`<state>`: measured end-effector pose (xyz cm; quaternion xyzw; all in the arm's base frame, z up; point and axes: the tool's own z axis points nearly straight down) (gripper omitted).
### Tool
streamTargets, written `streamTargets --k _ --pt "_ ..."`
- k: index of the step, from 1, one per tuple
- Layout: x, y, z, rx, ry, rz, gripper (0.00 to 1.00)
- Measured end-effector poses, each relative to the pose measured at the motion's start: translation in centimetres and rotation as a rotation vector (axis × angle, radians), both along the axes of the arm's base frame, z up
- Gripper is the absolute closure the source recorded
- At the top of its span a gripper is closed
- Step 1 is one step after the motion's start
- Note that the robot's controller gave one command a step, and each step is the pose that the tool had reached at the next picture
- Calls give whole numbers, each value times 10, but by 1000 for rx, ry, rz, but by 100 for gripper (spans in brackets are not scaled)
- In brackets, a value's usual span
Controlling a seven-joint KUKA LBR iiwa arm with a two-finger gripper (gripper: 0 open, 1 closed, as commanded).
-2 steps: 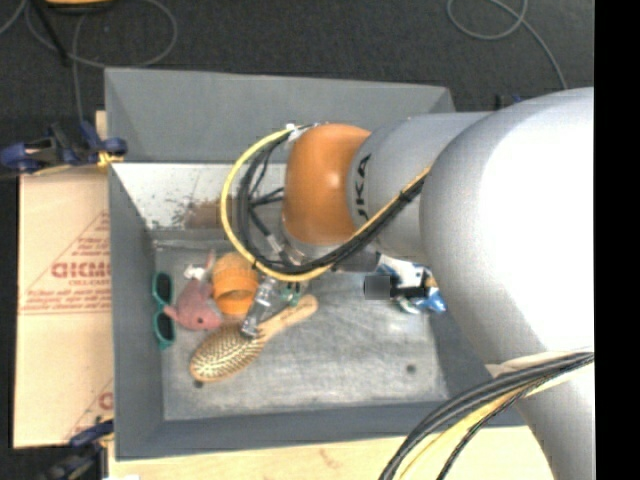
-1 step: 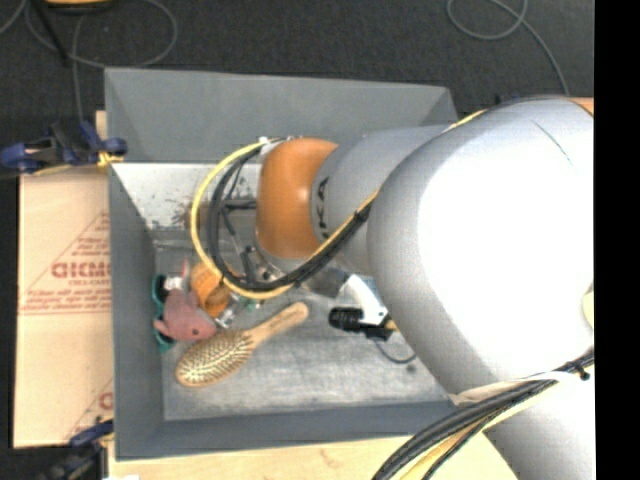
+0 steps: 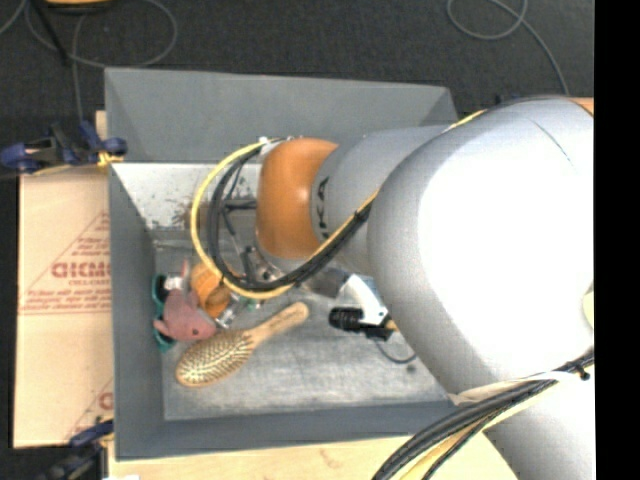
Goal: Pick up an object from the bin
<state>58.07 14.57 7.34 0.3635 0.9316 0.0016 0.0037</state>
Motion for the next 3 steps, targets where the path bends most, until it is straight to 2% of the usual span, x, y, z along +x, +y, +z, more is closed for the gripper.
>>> streamTargets --k 1,3 --pt "-8 -9 30 -1 11 -9 100" --pt "-4 -6 118 -1 12 -49 100"
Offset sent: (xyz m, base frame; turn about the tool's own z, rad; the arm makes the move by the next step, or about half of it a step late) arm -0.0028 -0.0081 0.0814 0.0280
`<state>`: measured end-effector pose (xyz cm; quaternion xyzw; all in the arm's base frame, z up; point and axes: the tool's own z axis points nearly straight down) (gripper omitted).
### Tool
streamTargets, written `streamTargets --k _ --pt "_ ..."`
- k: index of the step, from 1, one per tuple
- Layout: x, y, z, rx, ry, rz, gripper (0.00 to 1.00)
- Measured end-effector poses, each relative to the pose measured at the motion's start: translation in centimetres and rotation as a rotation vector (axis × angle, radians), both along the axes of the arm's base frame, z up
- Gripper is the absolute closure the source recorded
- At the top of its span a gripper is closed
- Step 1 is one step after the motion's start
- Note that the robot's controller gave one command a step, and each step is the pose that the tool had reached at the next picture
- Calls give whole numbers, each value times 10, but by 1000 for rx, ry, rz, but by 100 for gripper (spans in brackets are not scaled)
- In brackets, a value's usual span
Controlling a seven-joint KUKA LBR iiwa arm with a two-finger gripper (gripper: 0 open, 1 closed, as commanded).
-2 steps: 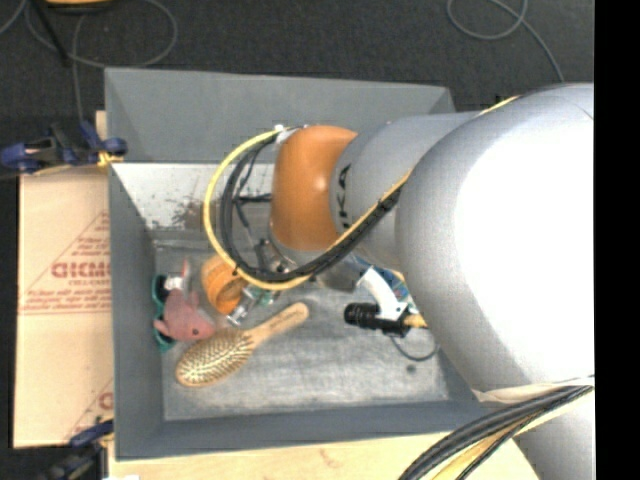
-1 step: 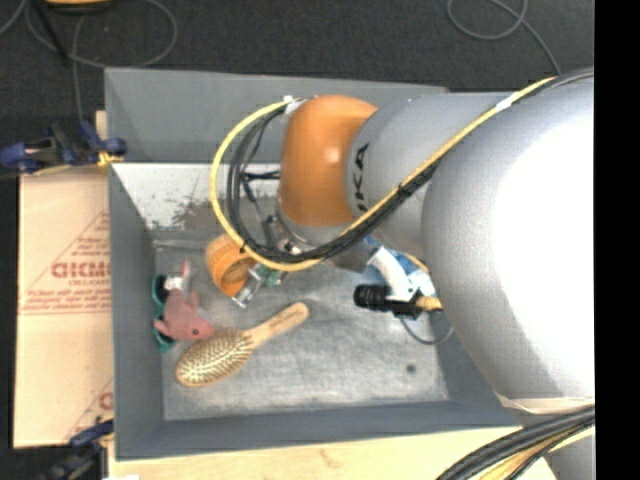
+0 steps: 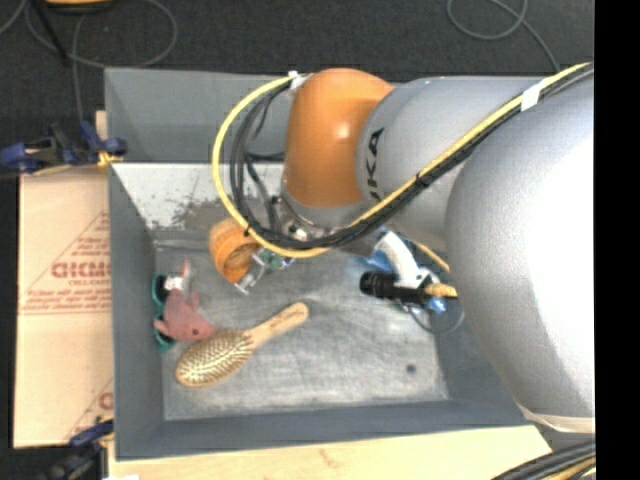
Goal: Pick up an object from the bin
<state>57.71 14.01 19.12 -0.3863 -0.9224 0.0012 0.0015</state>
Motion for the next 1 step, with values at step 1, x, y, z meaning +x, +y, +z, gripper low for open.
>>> streamTargets --k 1 --pt "0 -4 45 1 -3 -22 100"
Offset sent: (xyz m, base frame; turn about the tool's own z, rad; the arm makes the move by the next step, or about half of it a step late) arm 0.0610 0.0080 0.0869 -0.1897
